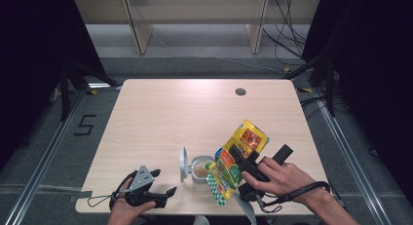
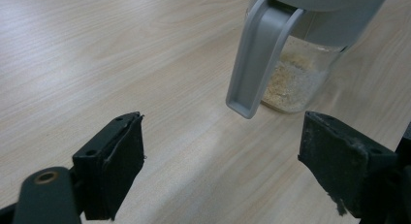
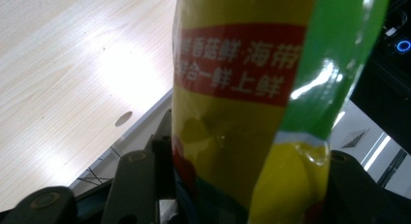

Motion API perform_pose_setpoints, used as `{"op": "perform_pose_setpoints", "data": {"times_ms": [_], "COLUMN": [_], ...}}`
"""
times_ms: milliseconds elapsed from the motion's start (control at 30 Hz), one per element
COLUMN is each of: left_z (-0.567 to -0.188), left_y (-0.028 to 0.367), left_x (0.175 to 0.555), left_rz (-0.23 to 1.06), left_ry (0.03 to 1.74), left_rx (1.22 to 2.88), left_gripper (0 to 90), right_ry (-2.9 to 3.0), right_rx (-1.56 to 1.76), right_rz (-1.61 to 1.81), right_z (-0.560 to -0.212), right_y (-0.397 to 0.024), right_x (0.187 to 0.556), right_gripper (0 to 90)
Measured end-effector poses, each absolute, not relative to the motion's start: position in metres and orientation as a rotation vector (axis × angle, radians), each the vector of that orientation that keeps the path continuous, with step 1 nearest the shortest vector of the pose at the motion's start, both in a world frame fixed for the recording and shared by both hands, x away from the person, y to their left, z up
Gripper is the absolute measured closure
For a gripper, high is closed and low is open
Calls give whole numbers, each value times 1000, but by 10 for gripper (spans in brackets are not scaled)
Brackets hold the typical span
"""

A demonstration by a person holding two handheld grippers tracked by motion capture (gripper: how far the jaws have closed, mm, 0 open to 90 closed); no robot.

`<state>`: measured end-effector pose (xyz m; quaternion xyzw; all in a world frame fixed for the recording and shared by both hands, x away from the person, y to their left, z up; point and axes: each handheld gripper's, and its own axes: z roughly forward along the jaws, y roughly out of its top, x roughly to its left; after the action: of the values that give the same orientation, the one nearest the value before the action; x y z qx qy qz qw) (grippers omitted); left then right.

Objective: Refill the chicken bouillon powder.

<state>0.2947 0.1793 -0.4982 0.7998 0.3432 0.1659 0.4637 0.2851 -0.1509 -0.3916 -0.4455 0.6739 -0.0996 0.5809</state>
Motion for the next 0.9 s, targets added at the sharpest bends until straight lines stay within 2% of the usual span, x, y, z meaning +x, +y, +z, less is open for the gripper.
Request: {"op": "perform_pose_setpoints", "data": {"times_ms": [900], "left_z": [-499], "left_y": [178], "left_x": [294], "left_rz": [392], "left_ry": [869], "left_rx": [1946], "left_gripper": [157], "right_ry": [1564], "right_rx": [-1045], "right_rz": [-233], "right_z": [-389], "right_y": [-153], "right_x": [283], "right_gripper": [547]}}
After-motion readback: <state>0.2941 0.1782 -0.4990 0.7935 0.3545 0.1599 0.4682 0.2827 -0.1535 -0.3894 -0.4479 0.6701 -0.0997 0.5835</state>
